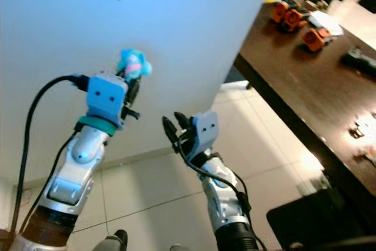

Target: Hang keys on a hook

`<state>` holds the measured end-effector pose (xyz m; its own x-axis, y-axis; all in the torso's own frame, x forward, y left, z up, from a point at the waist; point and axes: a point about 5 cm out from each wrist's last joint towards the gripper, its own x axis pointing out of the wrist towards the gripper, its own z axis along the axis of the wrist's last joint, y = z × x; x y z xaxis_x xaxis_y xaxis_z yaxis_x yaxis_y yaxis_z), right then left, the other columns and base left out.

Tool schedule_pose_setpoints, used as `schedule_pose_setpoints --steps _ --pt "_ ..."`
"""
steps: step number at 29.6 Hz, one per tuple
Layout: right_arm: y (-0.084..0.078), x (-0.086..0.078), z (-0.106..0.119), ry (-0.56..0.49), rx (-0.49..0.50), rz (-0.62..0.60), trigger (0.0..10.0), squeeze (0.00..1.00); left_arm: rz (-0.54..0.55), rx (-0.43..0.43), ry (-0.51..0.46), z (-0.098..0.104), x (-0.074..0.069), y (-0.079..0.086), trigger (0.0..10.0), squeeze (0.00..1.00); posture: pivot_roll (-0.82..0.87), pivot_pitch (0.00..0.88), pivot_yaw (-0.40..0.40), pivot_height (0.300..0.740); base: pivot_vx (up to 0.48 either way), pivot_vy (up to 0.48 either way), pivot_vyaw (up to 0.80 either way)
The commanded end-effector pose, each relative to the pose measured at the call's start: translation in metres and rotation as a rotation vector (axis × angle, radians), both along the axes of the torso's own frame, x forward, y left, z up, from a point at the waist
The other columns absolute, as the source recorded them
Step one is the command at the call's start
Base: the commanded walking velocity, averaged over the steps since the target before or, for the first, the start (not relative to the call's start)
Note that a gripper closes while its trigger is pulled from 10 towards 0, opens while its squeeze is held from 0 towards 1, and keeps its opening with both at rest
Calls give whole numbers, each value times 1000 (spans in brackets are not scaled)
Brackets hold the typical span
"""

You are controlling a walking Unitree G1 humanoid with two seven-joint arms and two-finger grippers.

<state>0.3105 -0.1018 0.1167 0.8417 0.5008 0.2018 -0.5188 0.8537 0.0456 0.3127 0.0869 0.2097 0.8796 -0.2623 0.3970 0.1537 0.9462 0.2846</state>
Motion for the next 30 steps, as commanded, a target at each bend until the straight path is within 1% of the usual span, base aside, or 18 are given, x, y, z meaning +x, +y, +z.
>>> schedule_pose_setpoints --steps 1,6,12,15,18,19,20,21,22,23,25,27,29,30 --pt "-10 -2 -6 25 -4 -33 10000 0 -27 12 13 -4 -2 -8 10000 0 -90 85 -61 740 300 -371 0" --pt "-10 -2 -7 26 -5 -32 10000 0 -23 12 10 -5 -1 -8 10000 0 -88 86 -62 740 300 -371 0" --pt "-8 -2 -6 26 -8 -24 10000 0 6 10 22 -8 1 -5 10000 0 -81 88 -66 740 336 -320 0" --pt "-7 -2 -7 26 -11 -17 10000 0 45 -8 51 -11 4 1 10000 0 -81 87 -66 740 180 0 0" --pt "-7 -3 -7 25 -14 -9 10000 0 68 -28 51 -11 4 5 10000 0 -84 87 -66 740 0 0 0" --pt "-7 -3 -6 22 -16 -3 10000 0 87 -33 32 -8 4 9 10000 0 -85 86 -65 740 0 0 0" --pt "-7 -4 -5 20 -10 7 10000 0 140 -19 -35 1 2 17 10000 0 -88 87 -65 740 0 0 0" --pt "-7 -4 -5 20 -10 7 10000 0 140 -19 -35 1 2 17 10000 0 -88 87 -65 740 0 0 0" --pt "-7 -5 -4 20 -1 13 10000 0 173 -7 -77 8 2 21 10000 0 -88 87 -65 740 0 0 0" --pt "-7 -5 -4 20 -1 13 10000 0 173 -7 -77 8 2 21 10000 0 -88 87 -65 740 0 0 0" --pt "-9 -7 -4 18 15 30 10000 0 278 7 -187 27 0 36 10000 0 -90 87 -68 740 0 0 0" --pt "-9 -9 -7 31 23 64 10000 0 357 32 -291 46 -4 49 10000 0 -90 87 -70 740 0 0 0" --pt "-9 -9 -7 31 23 64 10000 0 357 32 -291 46 -4 49 10000 0 -90 87 -70 740 0 0 0" --pt "-8 -11 -10 50 25 93 10000 0 379 47 -335 54 -6 53 10000 0 -90 87 -70 740 0 0 0"
